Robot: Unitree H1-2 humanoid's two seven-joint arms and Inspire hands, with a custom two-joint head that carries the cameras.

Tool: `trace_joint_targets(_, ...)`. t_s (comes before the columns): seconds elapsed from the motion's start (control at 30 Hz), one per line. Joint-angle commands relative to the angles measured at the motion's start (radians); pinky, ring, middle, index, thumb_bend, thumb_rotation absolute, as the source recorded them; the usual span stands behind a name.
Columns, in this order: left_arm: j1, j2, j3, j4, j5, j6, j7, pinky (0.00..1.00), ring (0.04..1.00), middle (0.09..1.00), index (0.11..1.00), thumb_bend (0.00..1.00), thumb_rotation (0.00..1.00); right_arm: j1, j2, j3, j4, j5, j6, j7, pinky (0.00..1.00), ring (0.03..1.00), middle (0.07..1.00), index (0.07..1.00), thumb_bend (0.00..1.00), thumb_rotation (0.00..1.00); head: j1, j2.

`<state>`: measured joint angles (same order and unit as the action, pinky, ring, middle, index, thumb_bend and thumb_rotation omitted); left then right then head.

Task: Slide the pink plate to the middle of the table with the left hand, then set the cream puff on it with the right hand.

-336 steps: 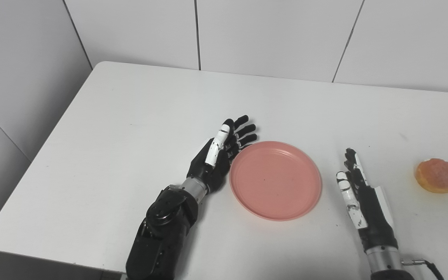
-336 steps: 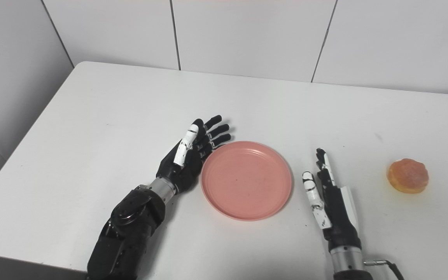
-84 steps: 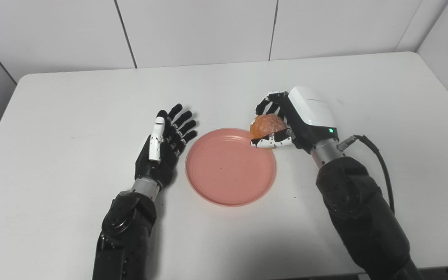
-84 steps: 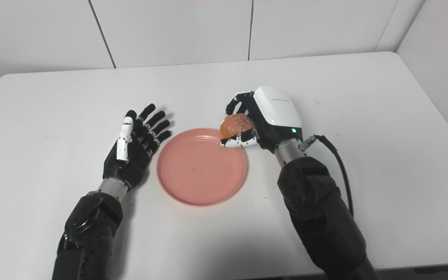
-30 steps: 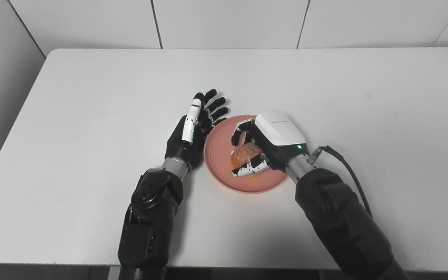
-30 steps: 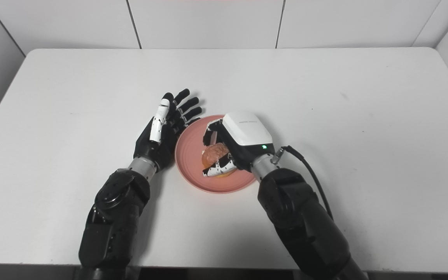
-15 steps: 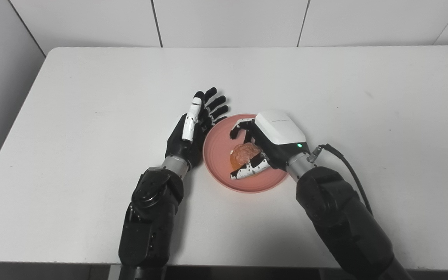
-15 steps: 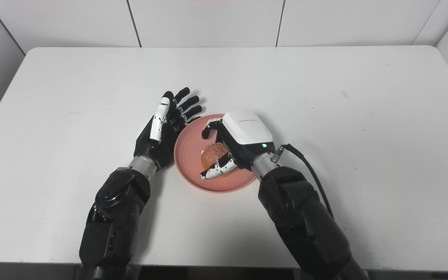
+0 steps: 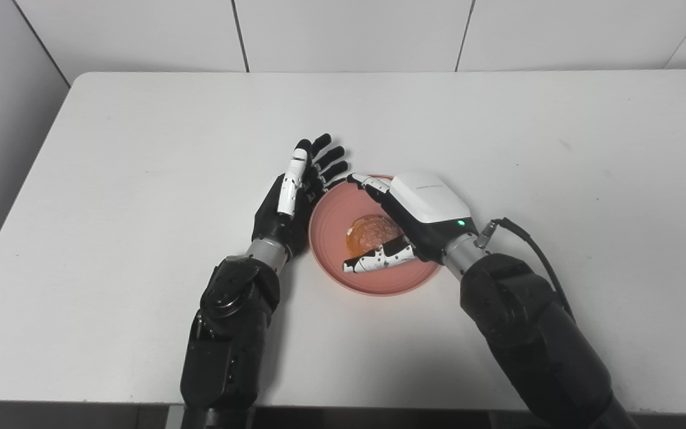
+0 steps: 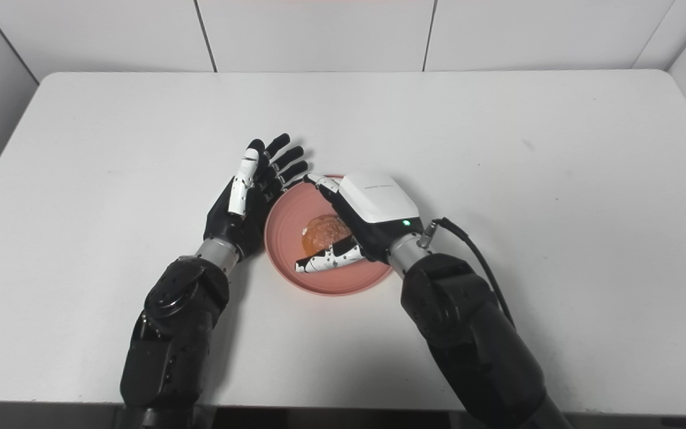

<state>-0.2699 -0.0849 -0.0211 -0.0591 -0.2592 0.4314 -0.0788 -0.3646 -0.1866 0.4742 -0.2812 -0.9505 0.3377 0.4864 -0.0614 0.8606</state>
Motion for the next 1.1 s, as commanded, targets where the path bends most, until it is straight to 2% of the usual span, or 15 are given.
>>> trace_joint_targets(0.0, -0.015, -0.009, 0.004, -0.021, 0.000, 0.017, 0.010, 0.84, 0.879, 0.888, 0.894, 0.44, 1.00, -0.024, 0.001, -0.021, -0.045, 0.006, -0.015, -0.007, 0.67, 0.813, 0.893, 0.920, 0.97, 0.57, 0.001, 0.001)
trace_joint_targets(0.2, -0.012, -0.004, 0.007, -0.039, -0.002, 0.018, 0.007, 0.86, 0.884, 0.896, 0.897, 0.45, 1.00, -0.014, -0.003, -0.054, -0.059, 0.051, -0.060, -0.052, 0.76, 0.856, 0.910, 0.916, 0.98, 0.58, -0.004, -0.006)
trace_joint_targets(0.3, -0.009, 0.007, -0.001, -0.059, 0.016, -0.002, 0.000, 0.90, 0.902, 0.915, 0.913, 0.46, 1.00, -0.003, -0.005, -0.076, -0.063, 0.091, -0.087, -0.092, 0.75, 0.864, 0.916, 0.940, 0.96, 0.65, -0.005, -0.007)
trace_joint_targets(0.4, -0.004, 0.024, -0.014, -0.085, 0.047, -0.041, -0.005, 0.92, 0.918, 0.932, 0.931, 0.46, 1.00, 0.023, 0.007, -0.122, -0.063, 0.171, -0.127, -0.154, 0.76, 0.879, 0.934, 0.958, 0.95, 0.69, -0.008, -0.005)
trace_joint_targets(0.43, -0.003, 0.030, -0.018, -0.096, 0.060, -0.048, -0.003, 0.93, 0.929, 0.944, 0.948, 0.46, 1.00, 0.031, 0.010, -0.137, -0.063, 0.198, -0.140, -0.171, 0.80, 0.912, 0.966, 0.983, 0.95, 0.75, -0.007, -0.005)
trace_joint_targets(0.5, 0.001, 0.038, -0.020, -0.111, 0.075, -0.060, -0.003, 0.94, 0.937, 0.953, 0.960, 0.46, 1.00, 0.044, 0.013, -0.158, -0.061, 0.234, -0.161, -0.199, 0.83, 0.941, 0.990, 0.996, 0.95, 0.79, -0.006, -0.006)
trace_joint_targets(0.53, 0.004, 0.041, -0.019, -0.117, 0.082, -0.070, -0.003, 0.98, 0.975, 0.983, 0.987, 0.48, 1.00, 0.052, 0.014, -0.171, -0.057, 0.251, -0.177, -0.220, 0.83, 0.960, 0.997, 0.999, 0.94, 0.84, -0.005, -0.006)
trace_joint_targets(0.6, 0.011, 0.046, -0.018, -0.123, 0.101, -0.109, 0.001, 0.99, 0.996, 0.998, 0.998, 0.49, 1.00, 0.070, 0.016, -0.196, -0.047, 0.286, -0.216, -0.270, 0.85, 0.983, 1.000, 1.000, 0.92, 0.94, -0.004, -0.006)
trace_joint_targets(0.7, 0.024, 0.052, -0.019, -0.127, 0.149, -0.173, 0.018, 1.00, 1.000, 1.000, 1.000, 0.51, 1.00, 0.096, 0.023, -0.230, -0.036, 0.341, -0.264, -0.325, 0.89, 0.997, 1.000, 1.000, 0.91, 0.99, -0.006, -0.006)
trace_joint_targets(0.87, 0.060, 0.070, -0.025, -0.133, 0.231, -0.282, 0.038, 1.00, 1.000, 1.000, 1.000, 0.54, 1.00, 0.142, 0.039, -0.265, -0.036, 0.385, -0.309, -0.404, 0.92, 1.000, 1.000, 1.000, 0.93, 1.00, -0.007, -0.007)
trace_joint_targets(1.07, 0.114, 0.094, -0.029, -0.152, 0.289, -0.374, 0.046, 1.00, 1.000, 1.000, 1.000, 0.56, 1.00, 0.199, 0.059, -0.299, -0.056, 0.429, -0.326, -0.456, 0.96, 1.000, 1.000, 1.000, 0.87, 1.00, -0.004, -0.005)
